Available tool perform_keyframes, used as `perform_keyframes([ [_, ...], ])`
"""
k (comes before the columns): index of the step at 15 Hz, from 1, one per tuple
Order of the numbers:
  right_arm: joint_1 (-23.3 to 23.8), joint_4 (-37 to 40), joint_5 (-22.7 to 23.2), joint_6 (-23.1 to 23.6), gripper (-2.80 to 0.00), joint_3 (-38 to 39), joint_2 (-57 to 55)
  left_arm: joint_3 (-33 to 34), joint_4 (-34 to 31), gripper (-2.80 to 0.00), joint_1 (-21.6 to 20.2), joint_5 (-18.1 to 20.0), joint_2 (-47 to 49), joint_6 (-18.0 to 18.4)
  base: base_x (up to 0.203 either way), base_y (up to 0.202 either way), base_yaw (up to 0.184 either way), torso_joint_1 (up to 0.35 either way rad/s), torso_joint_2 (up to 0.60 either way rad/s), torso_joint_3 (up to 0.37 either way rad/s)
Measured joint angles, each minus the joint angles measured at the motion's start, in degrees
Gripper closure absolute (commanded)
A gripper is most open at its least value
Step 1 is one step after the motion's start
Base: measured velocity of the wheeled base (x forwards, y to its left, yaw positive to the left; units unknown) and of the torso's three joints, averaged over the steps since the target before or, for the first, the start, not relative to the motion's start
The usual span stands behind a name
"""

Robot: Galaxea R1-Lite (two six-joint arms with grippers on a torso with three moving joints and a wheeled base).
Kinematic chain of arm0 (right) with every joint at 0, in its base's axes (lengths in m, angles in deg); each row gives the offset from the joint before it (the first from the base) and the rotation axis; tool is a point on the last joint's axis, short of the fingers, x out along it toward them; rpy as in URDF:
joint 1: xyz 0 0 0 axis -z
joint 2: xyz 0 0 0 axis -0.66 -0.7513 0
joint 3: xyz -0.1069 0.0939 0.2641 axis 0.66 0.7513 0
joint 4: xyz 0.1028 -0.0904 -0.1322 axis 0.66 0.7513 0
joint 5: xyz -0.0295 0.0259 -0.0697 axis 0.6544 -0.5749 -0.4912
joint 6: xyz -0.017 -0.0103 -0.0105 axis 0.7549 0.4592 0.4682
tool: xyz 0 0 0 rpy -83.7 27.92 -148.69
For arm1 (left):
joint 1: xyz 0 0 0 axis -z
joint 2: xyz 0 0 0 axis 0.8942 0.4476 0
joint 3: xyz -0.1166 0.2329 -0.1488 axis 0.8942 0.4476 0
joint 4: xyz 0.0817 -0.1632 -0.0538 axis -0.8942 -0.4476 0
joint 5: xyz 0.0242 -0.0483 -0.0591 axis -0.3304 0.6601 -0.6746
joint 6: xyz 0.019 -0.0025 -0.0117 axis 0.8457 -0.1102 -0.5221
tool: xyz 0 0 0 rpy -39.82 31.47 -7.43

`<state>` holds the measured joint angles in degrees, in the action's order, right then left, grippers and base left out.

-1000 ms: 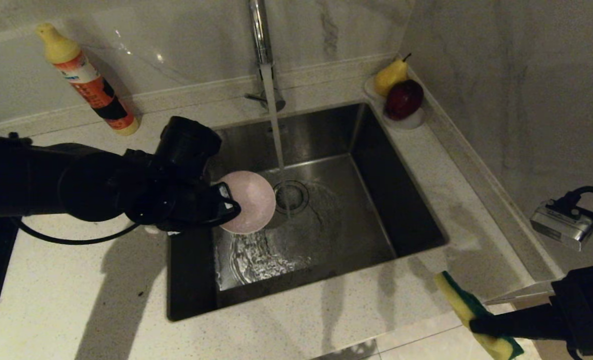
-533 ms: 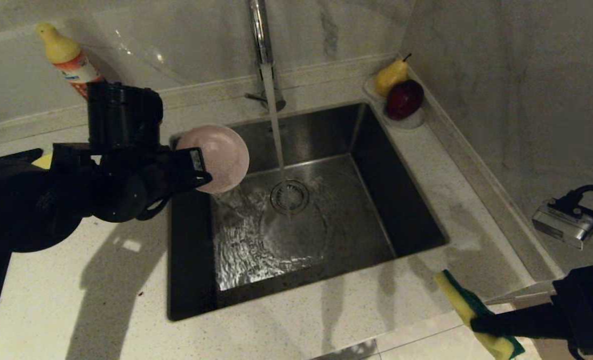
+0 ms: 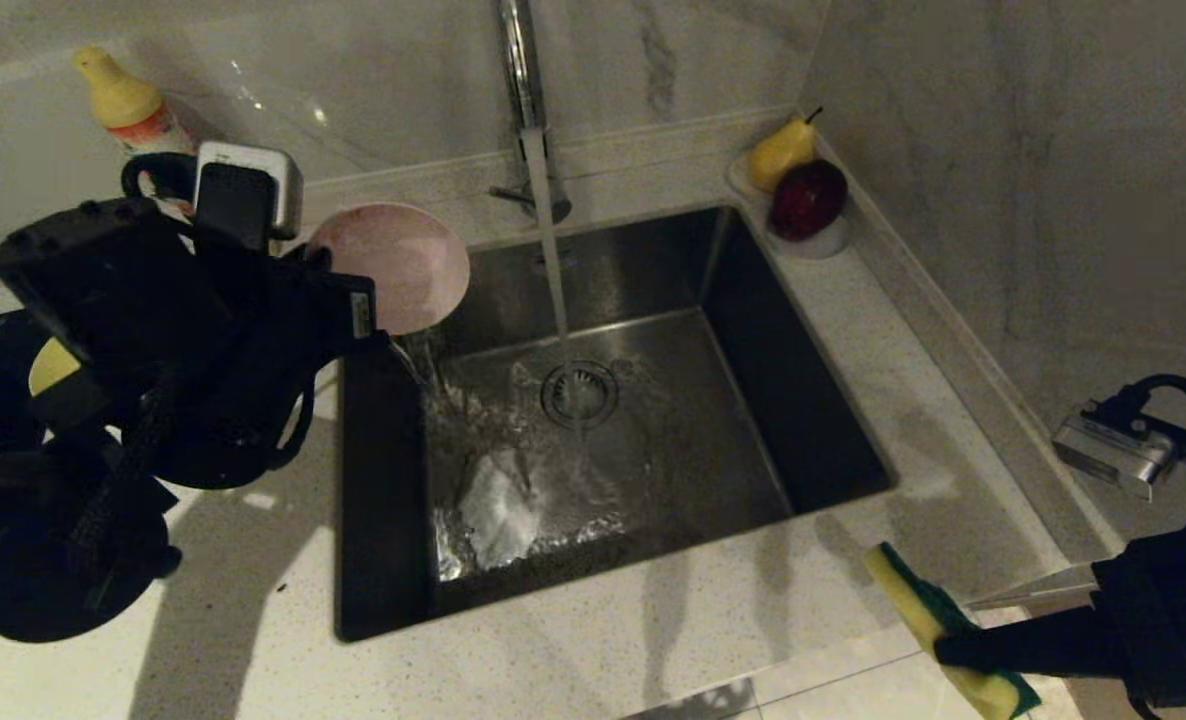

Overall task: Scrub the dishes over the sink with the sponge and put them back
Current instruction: Wash the bowl

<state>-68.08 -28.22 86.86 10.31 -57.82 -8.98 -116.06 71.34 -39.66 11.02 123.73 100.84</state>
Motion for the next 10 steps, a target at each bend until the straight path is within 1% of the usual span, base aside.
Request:
perform_keyframes([
  [2,0.0,0.0,0.1,0.0,0.0,-0.1,-0.6,2.3,11.8,0.0,0.0,1.0,1.5,6.9,0.0,0.0,0.0,0.0,0.0,0.0],
  [3,0.0,0.0,0.1,0.0,0.0,-0.3,-0.8,3.0,16.3,0.0,0.0,1.5,2.4,8.3,0.0,0.0,0.0,0.0,0.0,0.0],
  [4,0.0,0.0,0.2,0.0,0.0,-0.4,-0.9,3.4,18.9,0.0,0.0,1.7,2.9,8.5,0.0,0.0,0.0,0.0,0.0,0.0],
  [5,0.0,-0.1,0.2,0.0,0.0,-0.4,-1.0,3.7,19.2,0.0,0.1,1.8,3.2,8.5,0.0,0.0,0.0,0.0,0.0,0.0],
  [6,0.0,0.0,0.2,0.0,0.0,-0.5,-0.9,3.8,17.9,0.0,0.1,1.8,3.1,8.2,0.0,0.0,0.0,0.0,0.0,0.0],
  [7,0.0,0.0,0.2,0.0,0.0,-0.7,-0.7,3.8,15.3,0.0,0.1,1.7,2.8,7.5,0.0,0.0,0.0,0.0,0.0,0.0],
  [8,-0.3,0.1,0.2,-0.1,0.0,-1.1,-0.3,3.5,11.5,0.0,0.2,1.7,2.1,5.8,0.0,0.0,0.0,0.0,0.0,0.0],
  [10,-1.6,0.5,0.3,-0.1,0.0,-2.1,1.0,1.9,-0.3,0.0,0.2,2.0,-0.5,0.6,0.0,0.0,0.0,0.0,0.0,0.0],
])
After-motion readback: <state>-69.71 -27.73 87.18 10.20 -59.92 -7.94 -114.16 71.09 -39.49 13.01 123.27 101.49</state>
